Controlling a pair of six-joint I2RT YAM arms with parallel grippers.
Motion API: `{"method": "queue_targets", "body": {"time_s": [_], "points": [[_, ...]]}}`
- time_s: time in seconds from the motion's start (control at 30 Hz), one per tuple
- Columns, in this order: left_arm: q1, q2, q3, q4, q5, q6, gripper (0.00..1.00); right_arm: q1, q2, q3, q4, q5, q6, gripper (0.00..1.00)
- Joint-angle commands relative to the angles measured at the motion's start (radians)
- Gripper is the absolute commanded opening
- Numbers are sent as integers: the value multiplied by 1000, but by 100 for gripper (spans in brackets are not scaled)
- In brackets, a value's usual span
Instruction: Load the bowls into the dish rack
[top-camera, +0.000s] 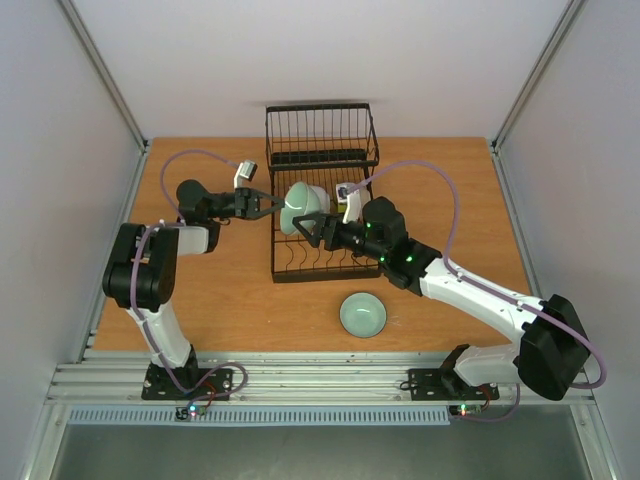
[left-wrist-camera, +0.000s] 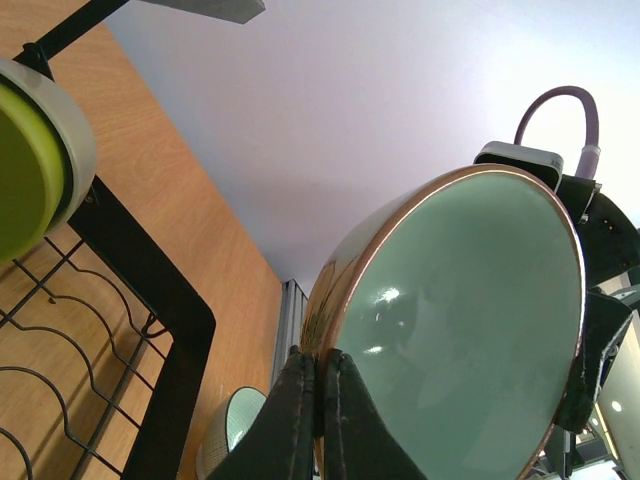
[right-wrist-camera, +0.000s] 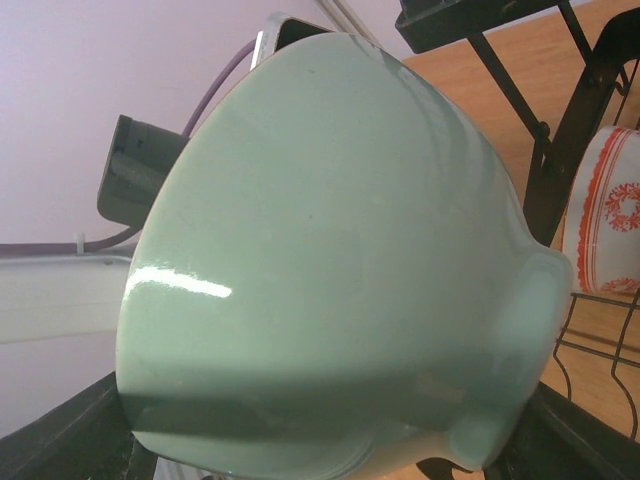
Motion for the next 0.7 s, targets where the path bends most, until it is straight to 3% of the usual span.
{"method": "queue_targets", "body": {"time_s": [0.0, 0.33, 0.5, 0.67], "points": [[-22, -58, -8, 83, 48, 5, 0, 2, 0, 19, 44, 65, -23, 1], [4, 17, 16, 84, 33, -16, 1, 2, -14, 90, -254, 278, -110, 1], [15, 20, 20, 84, 25, -18, 1, 2, -30, 80, -308, 359, -143, 1], [15, -10, 12, 83, 29, -21, 26, 2, -28, 64, -293, 361, -153, 1]]}}
